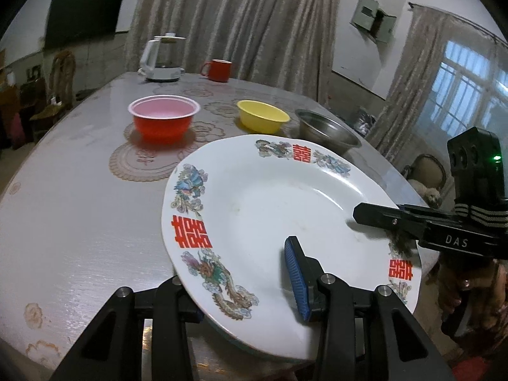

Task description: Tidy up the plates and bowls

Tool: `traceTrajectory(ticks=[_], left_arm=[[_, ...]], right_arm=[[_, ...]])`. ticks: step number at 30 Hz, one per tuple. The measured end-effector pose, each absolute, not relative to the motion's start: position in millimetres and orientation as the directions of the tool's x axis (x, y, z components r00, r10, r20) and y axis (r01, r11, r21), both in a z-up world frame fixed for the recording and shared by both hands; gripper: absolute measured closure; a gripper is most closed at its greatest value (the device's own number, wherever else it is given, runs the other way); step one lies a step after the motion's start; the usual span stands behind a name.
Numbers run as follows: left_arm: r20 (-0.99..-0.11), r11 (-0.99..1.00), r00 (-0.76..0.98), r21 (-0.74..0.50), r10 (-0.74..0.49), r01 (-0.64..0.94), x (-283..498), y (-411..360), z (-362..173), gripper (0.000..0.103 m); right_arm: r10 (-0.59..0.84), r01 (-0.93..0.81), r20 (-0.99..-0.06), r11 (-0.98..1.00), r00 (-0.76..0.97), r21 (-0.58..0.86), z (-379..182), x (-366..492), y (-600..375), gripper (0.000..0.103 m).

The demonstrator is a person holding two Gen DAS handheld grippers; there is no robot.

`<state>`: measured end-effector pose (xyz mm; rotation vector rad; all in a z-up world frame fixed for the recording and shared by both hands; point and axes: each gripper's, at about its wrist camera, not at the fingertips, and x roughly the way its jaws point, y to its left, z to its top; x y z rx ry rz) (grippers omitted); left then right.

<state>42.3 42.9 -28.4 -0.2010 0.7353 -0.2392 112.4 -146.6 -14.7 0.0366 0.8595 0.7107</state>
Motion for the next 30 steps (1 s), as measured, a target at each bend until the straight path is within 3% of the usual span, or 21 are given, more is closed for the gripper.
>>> traceTrajectory(ticks=[8,30], left_arm=[[-0.648,0.946,0.692,-0.270,-0.318,0.182,40,28,-36,0.061],[-0.688,0.963,0.676,-0.224,-0.265,0.149,40,31,-55,0.061]], right_arm=[[0.570,-0.508,-0.686,0.797,0.452,0.327,-24,94,-173,0.079],[0.566,-0.462,-0.724,0.803,0.394,0.376,-54,93,-165,0.077]])
